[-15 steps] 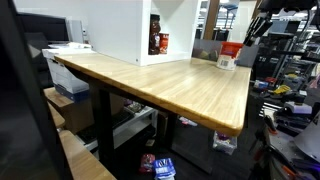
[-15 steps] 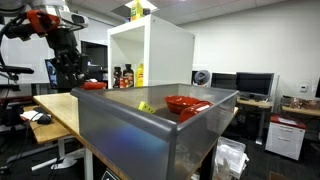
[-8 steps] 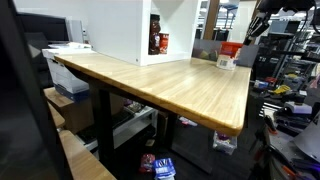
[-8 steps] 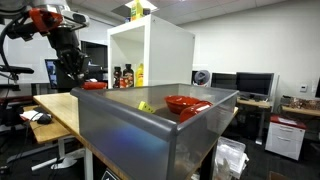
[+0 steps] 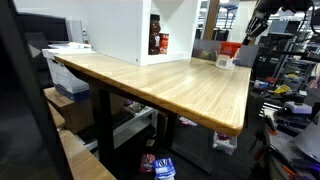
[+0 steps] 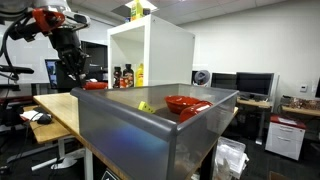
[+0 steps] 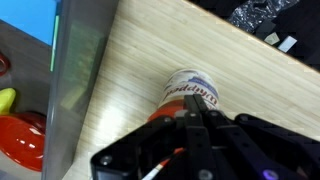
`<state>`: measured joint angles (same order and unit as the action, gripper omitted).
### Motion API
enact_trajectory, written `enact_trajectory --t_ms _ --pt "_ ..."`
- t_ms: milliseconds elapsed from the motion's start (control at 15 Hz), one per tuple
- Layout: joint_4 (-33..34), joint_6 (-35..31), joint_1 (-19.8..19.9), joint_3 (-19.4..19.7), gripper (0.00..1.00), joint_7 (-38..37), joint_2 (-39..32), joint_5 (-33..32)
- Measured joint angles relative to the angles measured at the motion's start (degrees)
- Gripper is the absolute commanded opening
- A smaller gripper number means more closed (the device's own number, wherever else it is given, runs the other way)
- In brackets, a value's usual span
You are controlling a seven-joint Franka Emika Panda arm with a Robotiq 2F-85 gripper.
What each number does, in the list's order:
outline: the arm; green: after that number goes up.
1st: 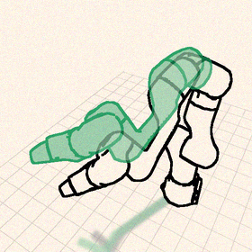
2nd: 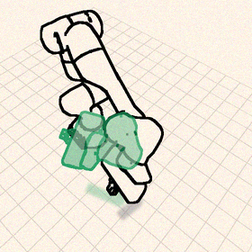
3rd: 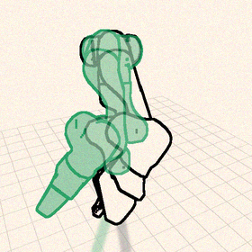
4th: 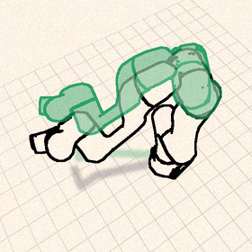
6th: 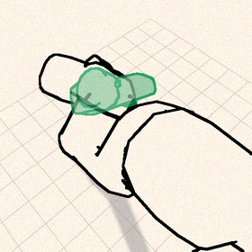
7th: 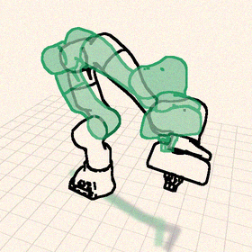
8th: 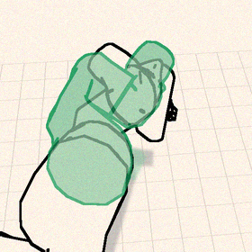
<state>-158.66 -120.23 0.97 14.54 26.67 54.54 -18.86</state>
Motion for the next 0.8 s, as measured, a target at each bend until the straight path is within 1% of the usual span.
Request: enact_trajectory --t_ms 467,800 --pt "0.0 0.4 0.1 -0.1 0.00 0.0 0.2 0.0" --pt "0.1 1.6 0.0 0.5 0.00 0.0 0.6 0.3"
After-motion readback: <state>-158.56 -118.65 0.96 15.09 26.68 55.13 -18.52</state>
